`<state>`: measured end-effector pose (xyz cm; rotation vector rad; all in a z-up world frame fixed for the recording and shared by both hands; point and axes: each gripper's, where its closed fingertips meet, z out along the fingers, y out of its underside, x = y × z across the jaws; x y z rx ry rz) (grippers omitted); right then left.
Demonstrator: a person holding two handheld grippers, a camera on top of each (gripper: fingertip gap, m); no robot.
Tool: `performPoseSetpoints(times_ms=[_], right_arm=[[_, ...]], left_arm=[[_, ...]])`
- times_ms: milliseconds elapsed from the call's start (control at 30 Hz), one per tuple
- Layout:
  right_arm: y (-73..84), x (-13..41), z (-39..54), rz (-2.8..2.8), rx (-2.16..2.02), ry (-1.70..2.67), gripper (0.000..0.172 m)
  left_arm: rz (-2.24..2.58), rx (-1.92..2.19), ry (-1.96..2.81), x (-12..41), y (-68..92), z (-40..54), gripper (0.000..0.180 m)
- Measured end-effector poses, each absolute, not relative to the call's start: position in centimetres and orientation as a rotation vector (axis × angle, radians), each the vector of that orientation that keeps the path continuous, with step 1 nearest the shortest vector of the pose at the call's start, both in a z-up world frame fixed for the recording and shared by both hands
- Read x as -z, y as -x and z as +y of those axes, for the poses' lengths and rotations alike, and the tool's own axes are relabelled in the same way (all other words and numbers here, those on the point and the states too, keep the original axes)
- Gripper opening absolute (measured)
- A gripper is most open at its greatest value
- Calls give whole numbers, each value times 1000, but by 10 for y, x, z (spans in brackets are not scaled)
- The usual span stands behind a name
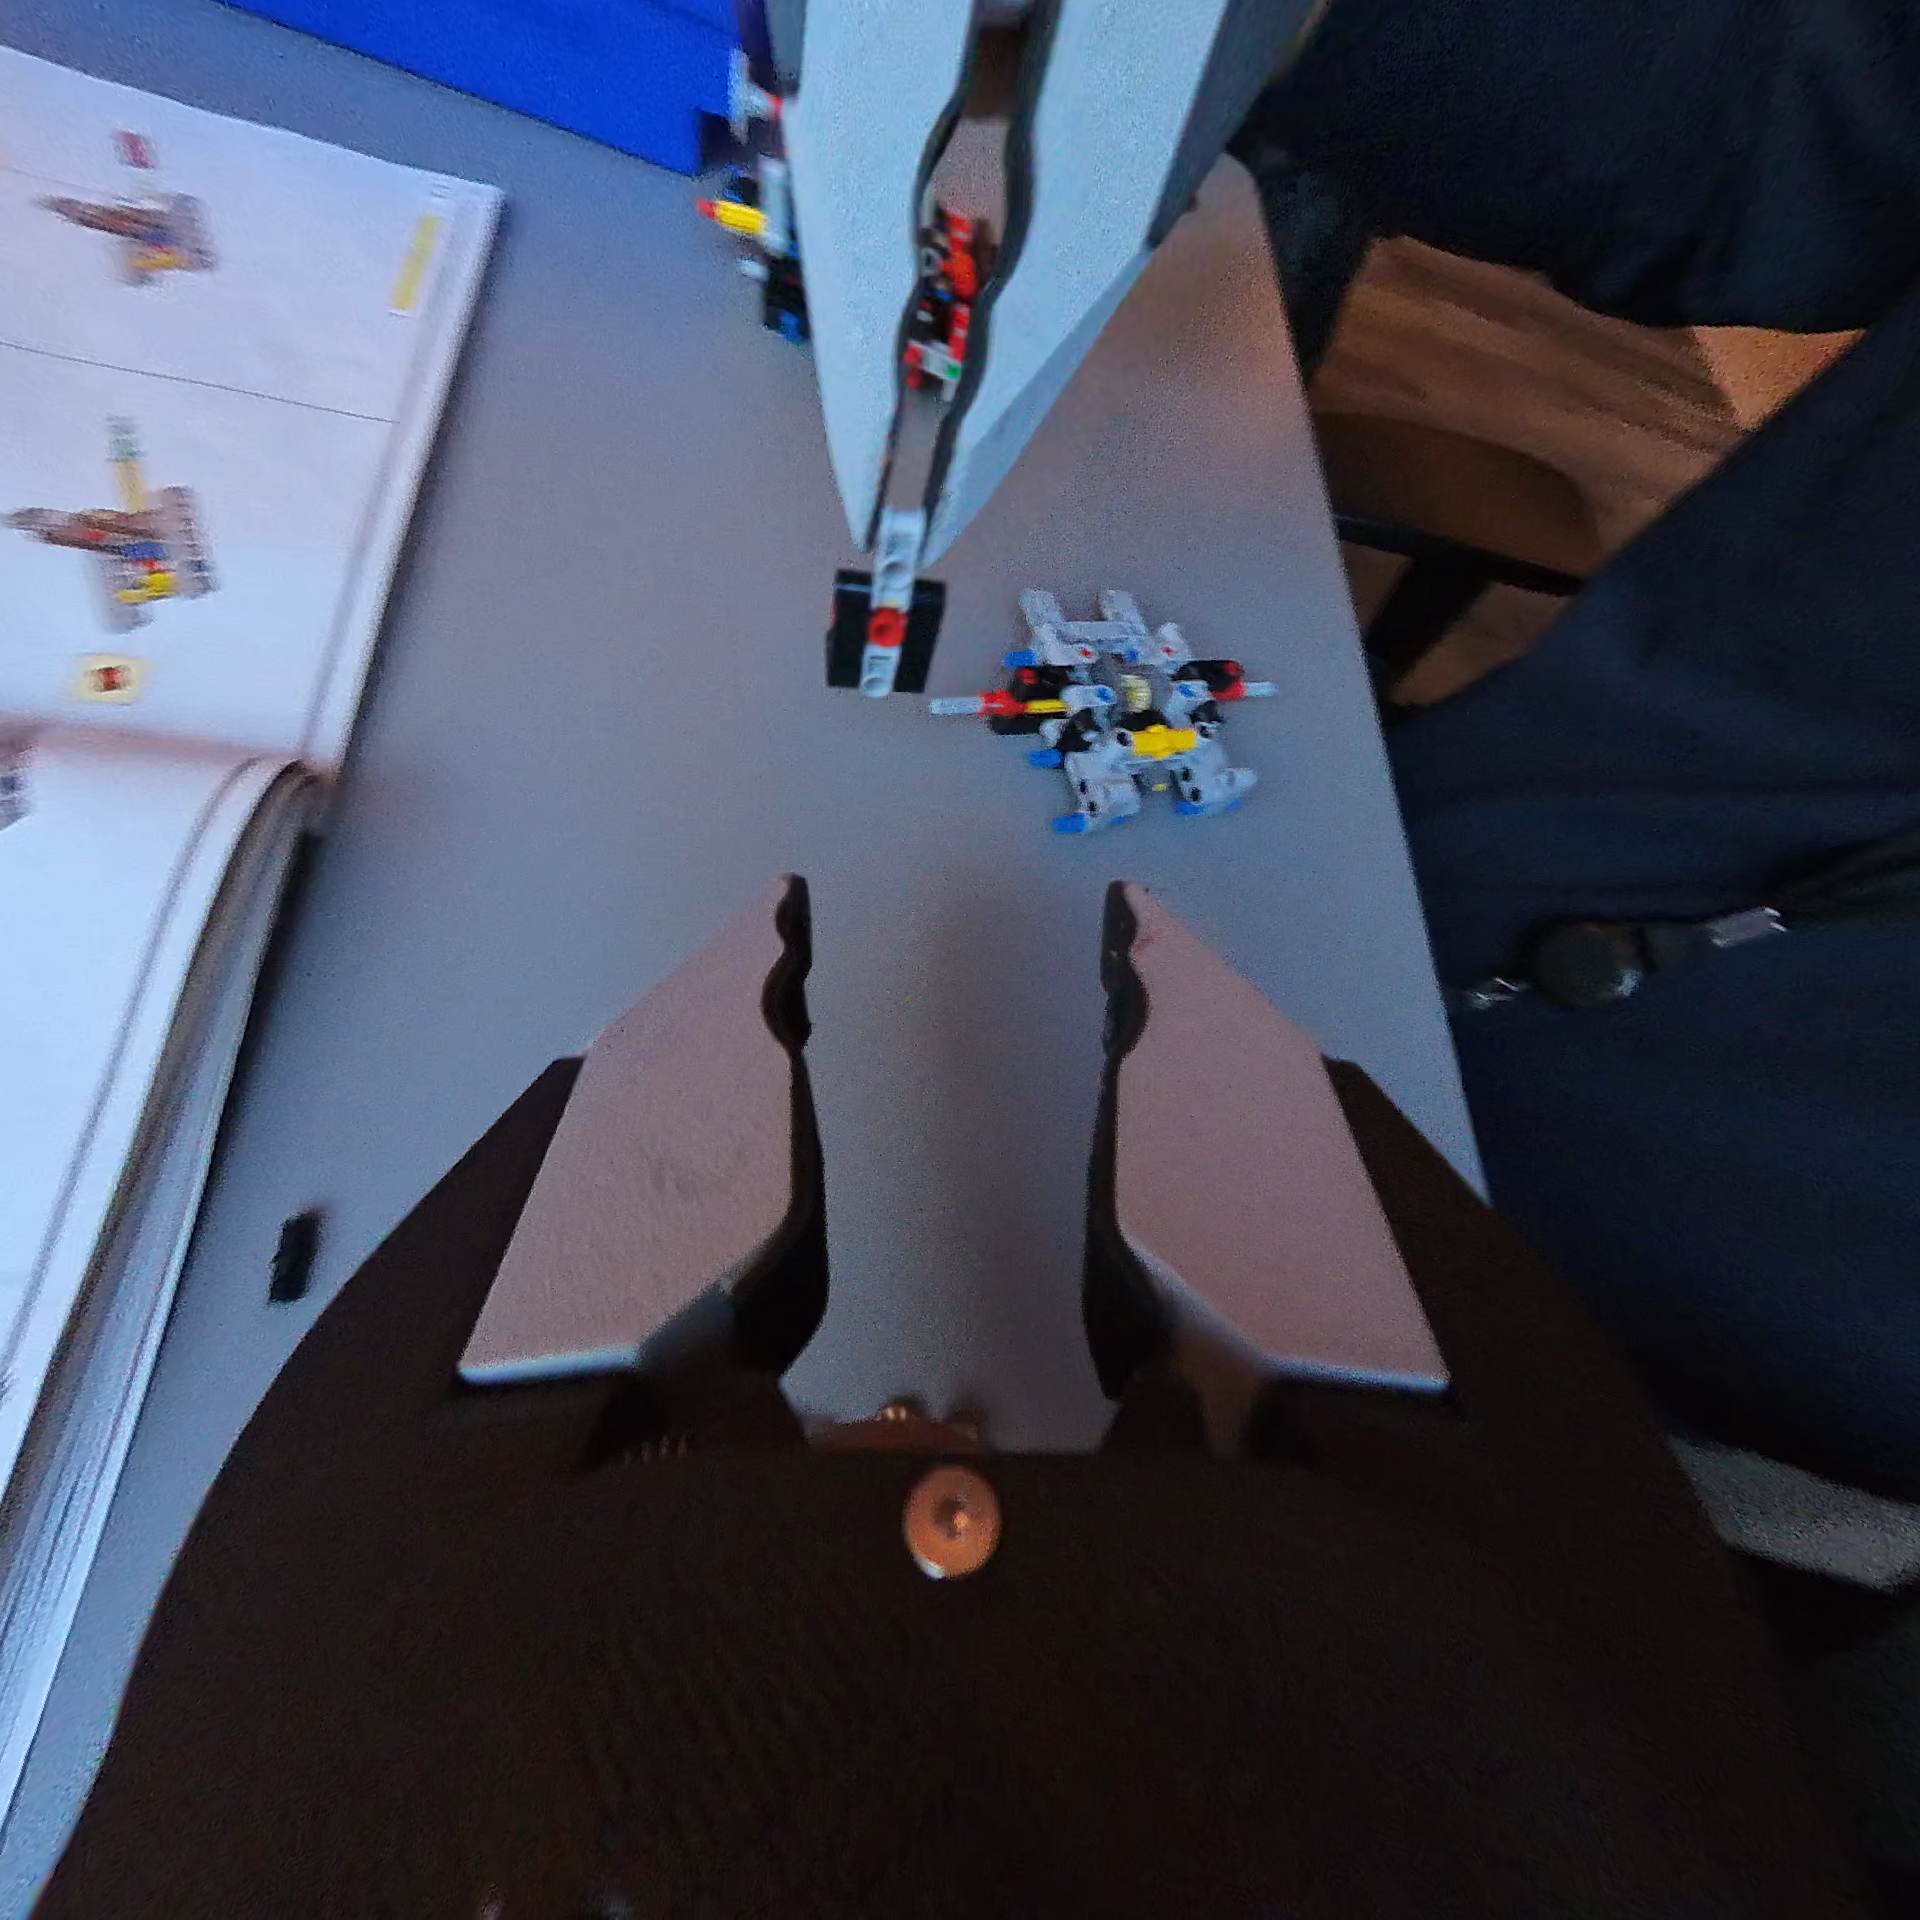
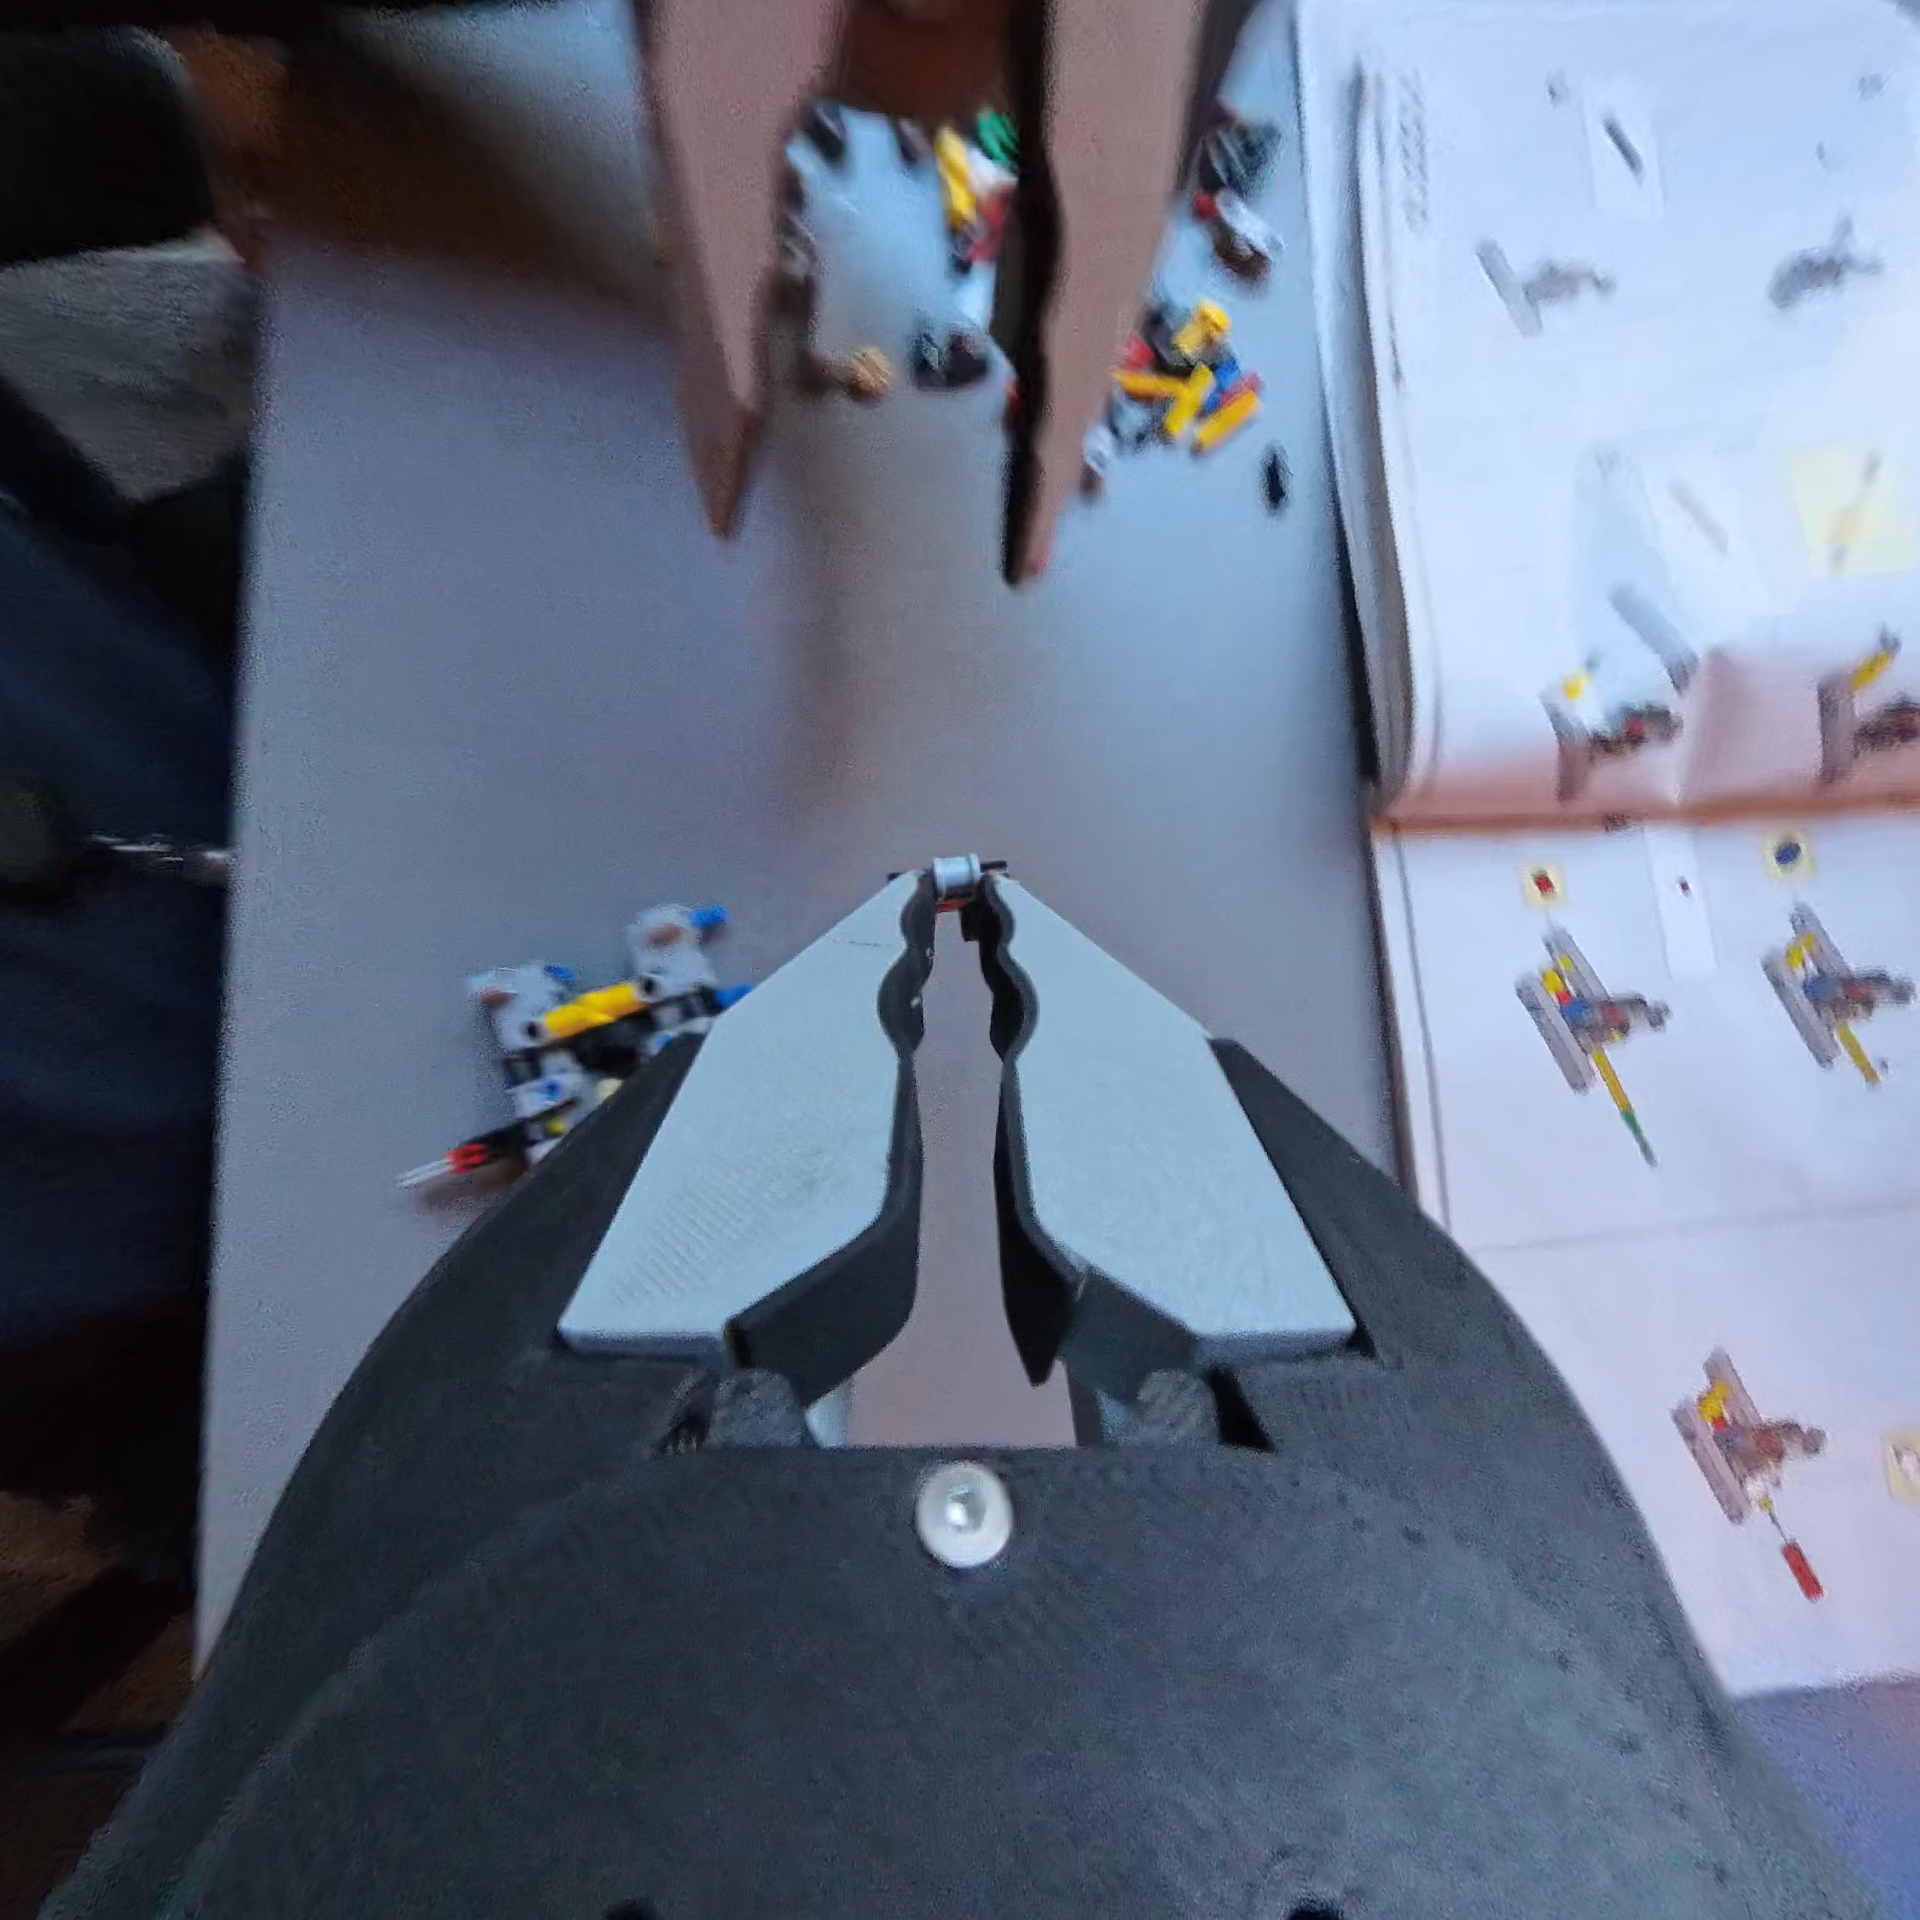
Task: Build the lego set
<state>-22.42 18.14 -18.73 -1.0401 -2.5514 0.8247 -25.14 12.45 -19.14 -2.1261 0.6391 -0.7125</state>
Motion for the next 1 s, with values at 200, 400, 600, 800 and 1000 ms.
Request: performPoseSetpoints(times_ms=[200, 400, 600, 800, 1000], right_arm=[[241, 232, 212, -2555, -600, 1103, 5], [246, 234, 211, -2557, -566, 1060, 5], [245, 236, 213, -2556, -583, 1071, 9], [245, 235, 213, -2553, -607, 1082, 21], [242, 219, 216, -2497, -653, 1102, 33]], left_arm=[[608, 638, 2132, 210, 249, 113, 52], [618, 654, 2144, 216, 249, 111, 51], [615, 665, 2143, 216, 250, 112, 50], [620, 666, 2143, 216, 251, 111, 50], [602, 646, 2140, 210, 257, 110, 51]])
